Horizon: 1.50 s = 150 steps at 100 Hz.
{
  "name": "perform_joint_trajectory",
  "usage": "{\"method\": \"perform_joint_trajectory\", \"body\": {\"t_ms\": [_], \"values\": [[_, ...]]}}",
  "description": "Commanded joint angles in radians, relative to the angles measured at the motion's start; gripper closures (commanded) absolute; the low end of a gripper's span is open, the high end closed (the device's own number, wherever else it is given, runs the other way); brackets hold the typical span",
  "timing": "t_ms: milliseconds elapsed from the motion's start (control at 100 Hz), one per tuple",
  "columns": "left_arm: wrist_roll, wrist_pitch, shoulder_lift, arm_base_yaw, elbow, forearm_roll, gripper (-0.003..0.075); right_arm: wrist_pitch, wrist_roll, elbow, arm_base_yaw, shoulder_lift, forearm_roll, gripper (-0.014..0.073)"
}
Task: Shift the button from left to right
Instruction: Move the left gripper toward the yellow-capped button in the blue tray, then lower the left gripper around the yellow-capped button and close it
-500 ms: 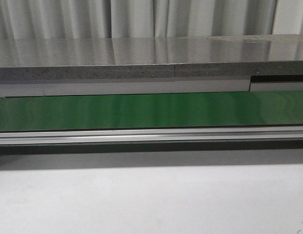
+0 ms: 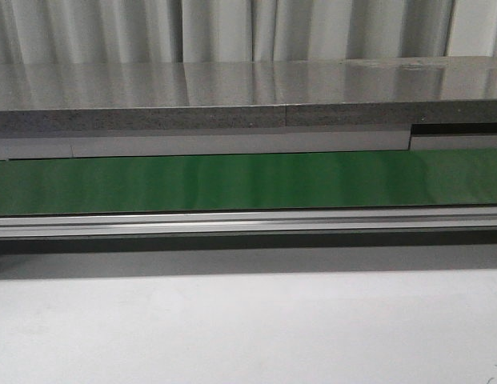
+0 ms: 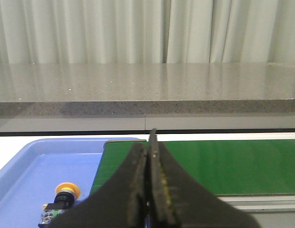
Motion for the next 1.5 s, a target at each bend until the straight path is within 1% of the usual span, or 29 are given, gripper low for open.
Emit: {"method": "perform_joint_trajectory", "body": {"t_ms": [0,100,200,280,340,350,420,430,480,490,500,550,670,730,860,1010,1329,1399,1439,1449,1469,1489], "values": [[-0.012,-0.096,-0.030,0.001,0.044,-0.007,0.0741,-0.079,-0.001,-0.017,-0.001,-0.018,-0.007,0.0662],[-0.012,-0.111,-0.030,0.001,0.014,-0.009,0.0741,-0.079,-0.001,-0.017,-0.001,-0.018,-0.007,0.0662],[-0.012,-0.095,-0.030,0.001,-0.061,-0.013,0.0741,-0.079,-0.001,-0.017,-0.001,-0.018,-0.007,0.0662],[-0.012,-0.058,-0.012,0.001,-0.147,-0.013,0.0741,-0.079,-0.001,-0.017,-0.001,-0.018,-0.007,0.0662],[-0.012,0.007,0.014,0.001,-0.214,-0.013,0.0741,-0.079,-0.001,-0.017,-0.001,-0.018,-0.007,0.0662],[-0.012,0.038,0.023,0.001,-0.240,-0.013,0.0741,-0.079,-0.001,-0.017,-0.001,-0.018,-0.007,0.0662],[-0.012,0.135,0.077,0.001,-0.326,-0.013,0.0741,-0.079,-0.001,-0.017,-0.001,-0.018,-0.007,0.0662],[-0.012,0.175,0.090,0.001,-0.346,-0.013,0.0741,-0.079,-0.001,-0.017,-0.001,-0.018,-0.007,0.0662],[-0.012,0.261,0.132,0.001,-0.406,-0.013,0.0741,-0.079,-0.001,-0.017,-0.001,-0.018,-0.007,0.0662],[-0.012,0.308,0.147,0.001,-0.437,-0.013,0.0741,-0.079,-0.001,-0.017,-0.001,-0.018,-0.007,0.0662],[-0.012,0.308,0.155,0.001,-0.437,-0.013,0.0741,-0.079,-0.001,-0.017,-0.001,-0.018,-0.007,0.0662],[-0.012,0.438,0.217,0.001,-0.517,-0.013,0.0741,-0.079,-0.001,-0.017,-0.001,-0.018,-0.007,0.0662],[-0.012,0.677,0.343,0.001,-0.670,-0.013,0.0741,-0.079,-0.001,-0.017,-0.001,-0.018,-0.007,0.0662],[-0.012,0.770,0.416,0.001,-0.732,-0.013,0.0741,-0.079,-0.001,-0.017,-0.001,-0.018,-0.007,0.0662],[-0.012,0.892,0.518,0.001,-0.808,-0.049,0.0741,-0.079,-0.001,-0.017,-0.001,-0.018,-0.007,0.0662],[-0.012,0.904,0.599,0.001,-0.820,-0.096,0.0741,-0.079,-0.001,-0.017,-0.001,-0.018,-0.007,0.0662],[-0.012,0.904,0.673,0.001,-0.820,-0.095,0.0735,-0.079,-0.001,-0.017,-0.001,-0.018,-0.007,0.0662],[-0.012,0.897,0.673,0.001,-0.820,-0.095,0.0689,-0.079,-0.001,-0.017,-0.001,-0.018,-0.007,0.0662],[-0.012,0.897,0.673,0.001,-0.820,-0.095,0.0630,-0.079,-0.001,-0.017,-0.001,-0.018,-0.007,0.0662],[-0.012,0.897,0.673,0.001,-0.820,-0.095,0.0630,-0.079,-0.001,-0.017,-0.001,-0.018,-0.007,0.0662],[-0.012,0.895,0.673,0.001,-0.820,-0.095,0.0602,-0.079,-0.001,-0.017,-0.001,-0.018,-0.007,0.0662],[-0.012,0.895,0.673,0.001,-0.820,-0.095,0.0560,-0.079,-0.001,-0.017,-0.001,-0.018,-0.007,0.0662]]}}
